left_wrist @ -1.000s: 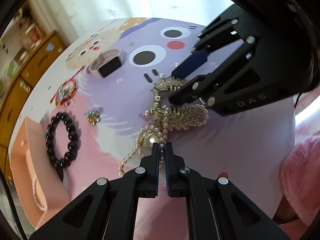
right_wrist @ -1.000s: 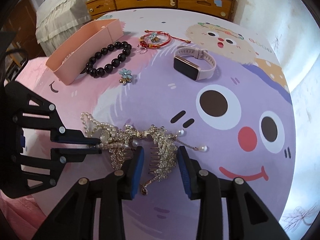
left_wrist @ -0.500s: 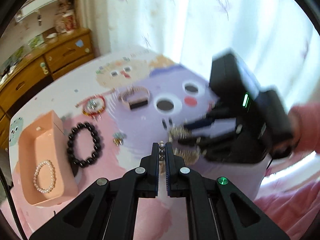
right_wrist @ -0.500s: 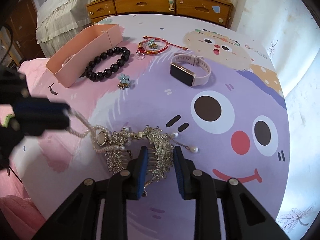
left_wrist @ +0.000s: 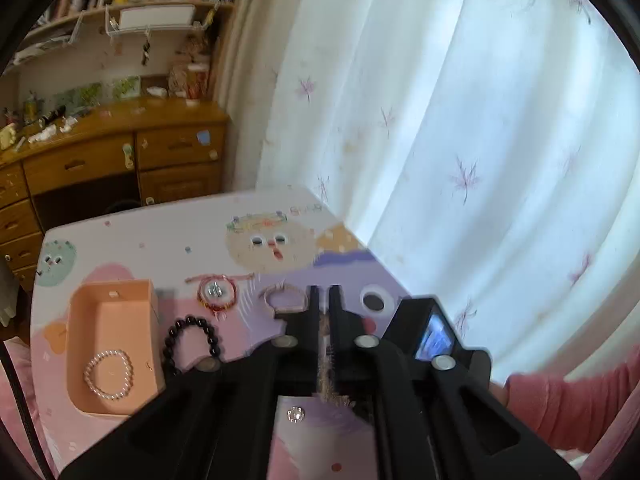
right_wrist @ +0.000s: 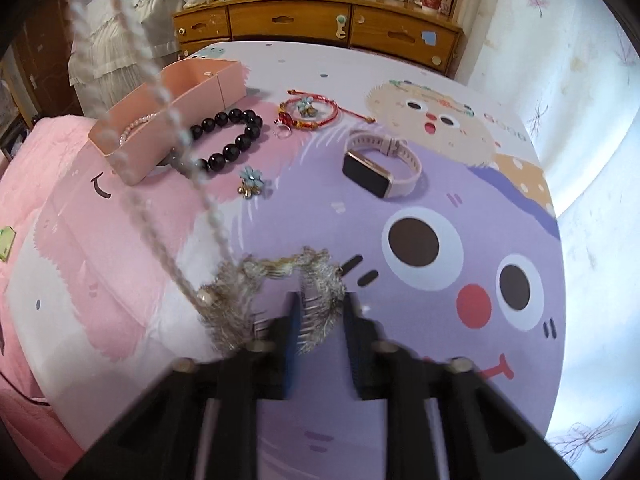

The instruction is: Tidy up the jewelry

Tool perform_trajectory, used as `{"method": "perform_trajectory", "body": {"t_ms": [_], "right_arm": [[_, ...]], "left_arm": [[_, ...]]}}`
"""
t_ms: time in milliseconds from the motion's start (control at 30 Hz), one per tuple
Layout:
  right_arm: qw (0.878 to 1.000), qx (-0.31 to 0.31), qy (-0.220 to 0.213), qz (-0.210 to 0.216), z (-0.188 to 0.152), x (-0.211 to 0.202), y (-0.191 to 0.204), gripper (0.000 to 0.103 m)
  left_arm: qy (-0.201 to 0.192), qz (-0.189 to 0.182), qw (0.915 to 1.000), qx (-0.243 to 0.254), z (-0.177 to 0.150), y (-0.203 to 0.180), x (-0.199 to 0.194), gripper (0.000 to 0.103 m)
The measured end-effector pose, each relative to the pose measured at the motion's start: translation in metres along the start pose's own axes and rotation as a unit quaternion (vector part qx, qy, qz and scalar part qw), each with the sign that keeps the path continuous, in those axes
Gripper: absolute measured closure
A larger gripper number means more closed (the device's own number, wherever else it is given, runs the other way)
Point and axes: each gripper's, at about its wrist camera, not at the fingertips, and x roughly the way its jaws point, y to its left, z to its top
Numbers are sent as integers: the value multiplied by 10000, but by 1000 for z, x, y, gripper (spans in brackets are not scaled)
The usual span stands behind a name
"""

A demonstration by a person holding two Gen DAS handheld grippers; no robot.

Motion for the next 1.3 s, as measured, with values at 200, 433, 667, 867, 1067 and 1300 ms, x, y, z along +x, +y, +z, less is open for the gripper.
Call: {"method": "perform_trajectory", "body": {"t_ms": [200, 433, 667, 867, 1067, 1300], "right_arm": [[10000, -45, -26, -27, 3, -5, 3, 91], [9995, 203, -240, 95, 19, -28, 3, 91], [9983, 372, -446, -6, 32, -49, -5, 91], [9968, 668, -444, 43, 28, -51, -19, 91], [9962, 804, -329, 96, 19, -45, -30, 90], [9956, 861, -330, 194, 18, -45, -42, 90]], "left_arm": [[-622, 221, 9978, -9, 31, 1, -42, 103], [-555, 471, 9973, 76, 41, 15, -58, 103], [938, 493, 9942, -205, -16, 35, 11, 97], [2069, 799, 9740, -461, -82, 43, 82, 86], [2580, 951, 9600, -528, -113, 41, 117, 83], [2731, 1122, 9550, -274, -119, 31, 136, 80]]}}
